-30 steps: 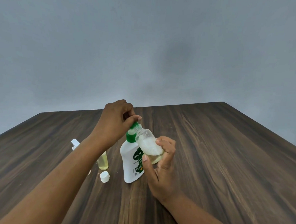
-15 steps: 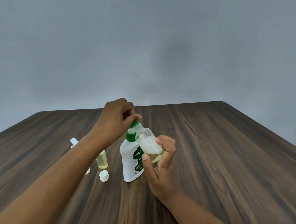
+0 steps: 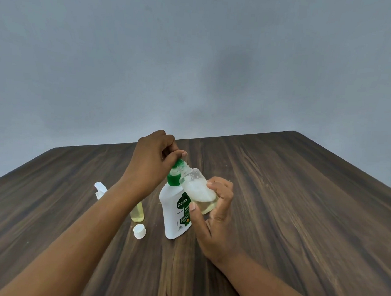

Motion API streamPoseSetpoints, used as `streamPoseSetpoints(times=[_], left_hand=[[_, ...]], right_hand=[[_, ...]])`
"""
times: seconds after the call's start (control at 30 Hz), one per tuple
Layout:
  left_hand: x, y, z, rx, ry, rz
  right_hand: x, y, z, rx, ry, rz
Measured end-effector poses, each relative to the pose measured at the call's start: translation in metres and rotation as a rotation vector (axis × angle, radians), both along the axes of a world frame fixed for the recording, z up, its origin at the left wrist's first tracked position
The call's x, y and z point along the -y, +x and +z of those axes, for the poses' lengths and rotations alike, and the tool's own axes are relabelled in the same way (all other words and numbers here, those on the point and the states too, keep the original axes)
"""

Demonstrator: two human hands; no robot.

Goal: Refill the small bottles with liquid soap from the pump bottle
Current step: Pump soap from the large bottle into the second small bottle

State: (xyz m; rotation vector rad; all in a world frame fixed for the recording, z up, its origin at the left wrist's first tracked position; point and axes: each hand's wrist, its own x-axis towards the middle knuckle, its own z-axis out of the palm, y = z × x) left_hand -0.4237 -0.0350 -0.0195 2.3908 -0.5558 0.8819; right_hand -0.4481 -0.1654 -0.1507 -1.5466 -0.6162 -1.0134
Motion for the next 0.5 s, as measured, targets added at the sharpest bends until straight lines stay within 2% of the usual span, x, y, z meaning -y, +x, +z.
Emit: streamPoseSetpoints(times=[0.13, 0.37, 0.5], left_hand=[[-0.001, 0.001, -0.008, -0.001, -0.049, 0.018], [0.002, 0.0, 0.005, -0.025, 0.04, 0.001], [0.001, 0.001, -0.003, -0.019, 0.007, 0.021]], right_hand=[[0.0, -0.001, -0.001, -0.007, -0.012, 0.008], [-0.001, -0.002, 0.001, 0.007, 0.001, -0.005], [0.0, -0.001, -0.001, -0.004, -0.012, -0.004]])
